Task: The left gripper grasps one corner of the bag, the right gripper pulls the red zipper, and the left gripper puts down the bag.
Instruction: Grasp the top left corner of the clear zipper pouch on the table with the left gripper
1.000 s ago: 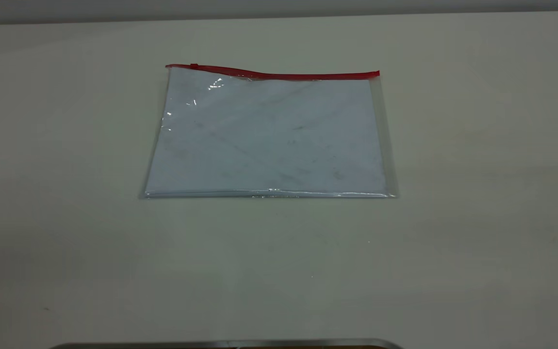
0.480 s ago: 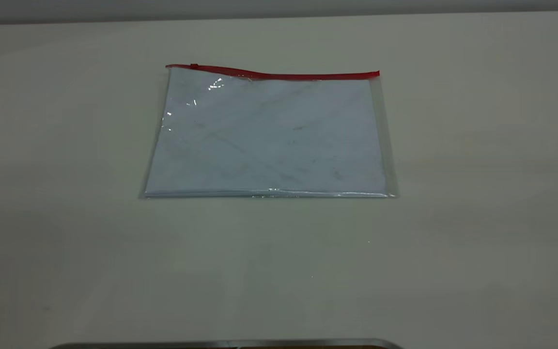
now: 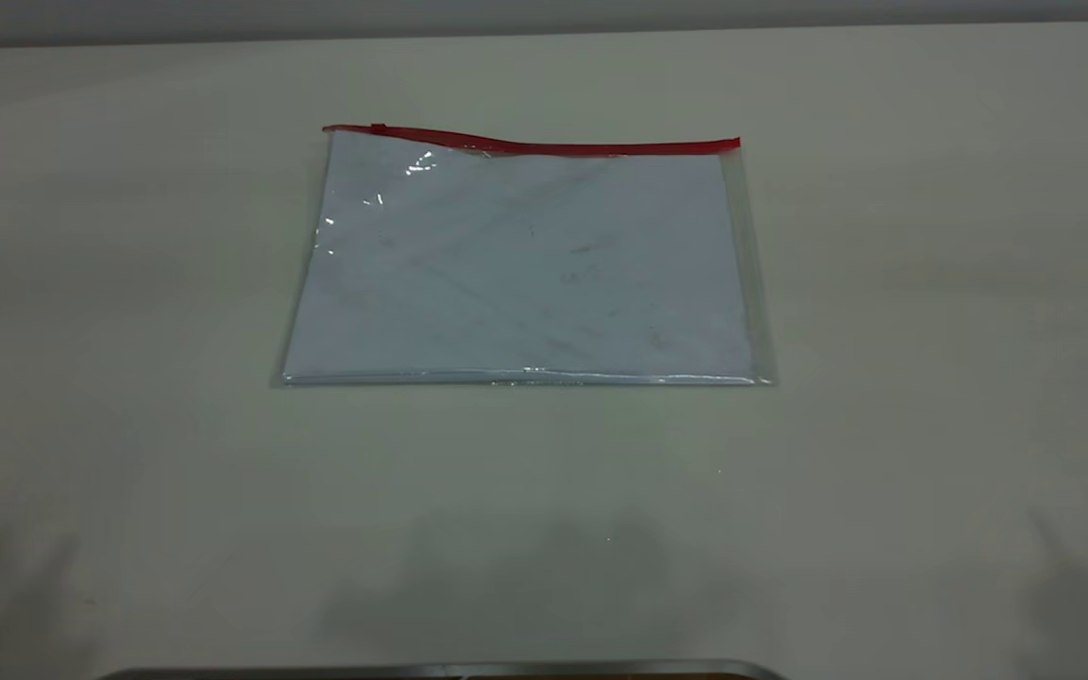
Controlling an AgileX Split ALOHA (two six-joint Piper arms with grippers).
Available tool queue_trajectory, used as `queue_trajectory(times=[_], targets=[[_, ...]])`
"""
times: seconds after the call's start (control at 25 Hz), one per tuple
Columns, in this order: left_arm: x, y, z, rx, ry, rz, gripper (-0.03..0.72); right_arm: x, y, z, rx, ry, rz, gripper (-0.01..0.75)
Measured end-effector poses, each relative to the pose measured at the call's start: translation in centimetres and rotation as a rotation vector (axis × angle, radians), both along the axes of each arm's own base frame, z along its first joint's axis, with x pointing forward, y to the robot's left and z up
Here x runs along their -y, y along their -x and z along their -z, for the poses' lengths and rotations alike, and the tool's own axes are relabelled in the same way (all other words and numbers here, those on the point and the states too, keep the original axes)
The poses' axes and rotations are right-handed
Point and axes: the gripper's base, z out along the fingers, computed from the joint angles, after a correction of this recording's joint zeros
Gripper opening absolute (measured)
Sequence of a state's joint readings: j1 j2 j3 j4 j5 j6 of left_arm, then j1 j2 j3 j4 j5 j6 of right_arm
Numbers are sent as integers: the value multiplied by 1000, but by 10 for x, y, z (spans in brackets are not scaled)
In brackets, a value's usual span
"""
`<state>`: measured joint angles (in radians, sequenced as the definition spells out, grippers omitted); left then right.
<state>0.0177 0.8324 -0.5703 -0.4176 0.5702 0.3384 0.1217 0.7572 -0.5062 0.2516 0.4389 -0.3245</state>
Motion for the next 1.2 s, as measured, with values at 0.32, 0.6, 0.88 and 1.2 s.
queue_trajectory(times=[0.32, 0.6, 0.88, 1.2], targets=[[6, -102, 32, -132, 32, 100, 501, -21, -96, 37, -211, -55, -64, 414], [9, -188, 79, -181, 68, 159, 503, -46, -162, 68, -328, -184, -198, 414], [12, -257, 142, -226, 107, 186, 505, -62, -192, 93, -340, -336, -275, 414], [17, -308, 216, -306, 179, 219, 505, -67, -195, 109, -377, -386, -299, 415]])
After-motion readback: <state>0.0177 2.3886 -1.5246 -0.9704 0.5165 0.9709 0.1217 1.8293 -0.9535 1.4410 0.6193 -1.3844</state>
